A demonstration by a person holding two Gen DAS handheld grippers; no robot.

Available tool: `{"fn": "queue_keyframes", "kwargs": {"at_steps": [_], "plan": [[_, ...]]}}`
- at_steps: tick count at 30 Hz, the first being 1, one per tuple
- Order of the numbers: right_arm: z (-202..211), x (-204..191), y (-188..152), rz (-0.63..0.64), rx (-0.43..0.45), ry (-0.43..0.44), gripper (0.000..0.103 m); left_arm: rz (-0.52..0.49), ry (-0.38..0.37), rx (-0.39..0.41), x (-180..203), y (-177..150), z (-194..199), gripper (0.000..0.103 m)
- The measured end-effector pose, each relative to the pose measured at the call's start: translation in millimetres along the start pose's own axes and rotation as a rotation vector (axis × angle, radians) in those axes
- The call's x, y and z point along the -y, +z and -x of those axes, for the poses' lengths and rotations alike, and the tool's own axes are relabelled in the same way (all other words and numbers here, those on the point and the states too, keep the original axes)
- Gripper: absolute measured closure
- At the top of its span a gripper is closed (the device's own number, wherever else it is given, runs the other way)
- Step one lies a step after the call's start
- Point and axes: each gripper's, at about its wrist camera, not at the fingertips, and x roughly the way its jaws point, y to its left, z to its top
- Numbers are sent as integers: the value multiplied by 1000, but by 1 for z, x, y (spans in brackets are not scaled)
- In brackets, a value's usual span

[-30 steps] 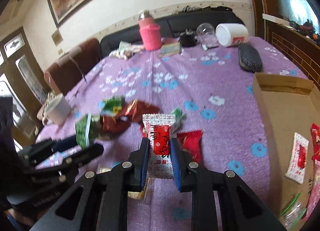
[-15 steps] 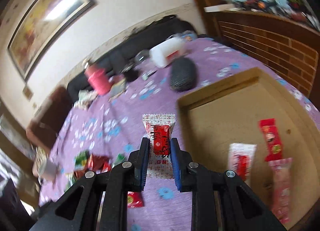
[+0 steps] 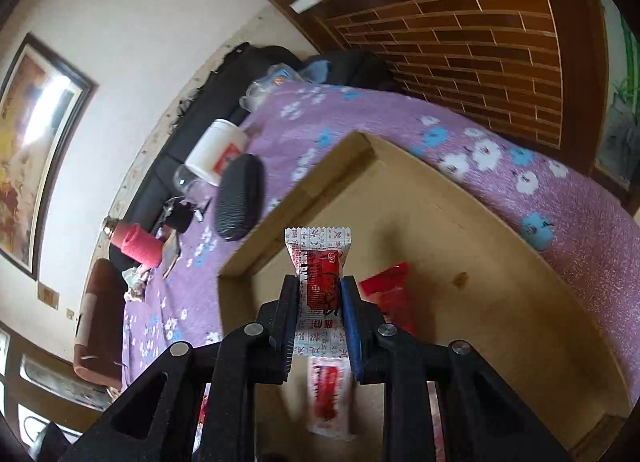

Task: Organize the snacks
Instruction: 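Carry both packets over the tray and open both grippers to drop them, then move both grippers back to the snack pile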

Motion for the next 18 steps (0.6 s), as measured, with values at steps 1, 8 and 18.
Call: {"fn": "queue_keyframes", "kwargs": {"at_steps": [1, 8, 18], "plan": [[-2, 4, 2, -7, -9, -6, 81, 2, -4, -11, 1, 1, -6, 59], [-11, 11, 6, 5, -60, -27, 79, 7, -13, -34, 6, -2, -23, 59], [-8, 5, 5, 24, -54, -40, 63, 10, -25, -13, 2, -2, -13, 56]]}}
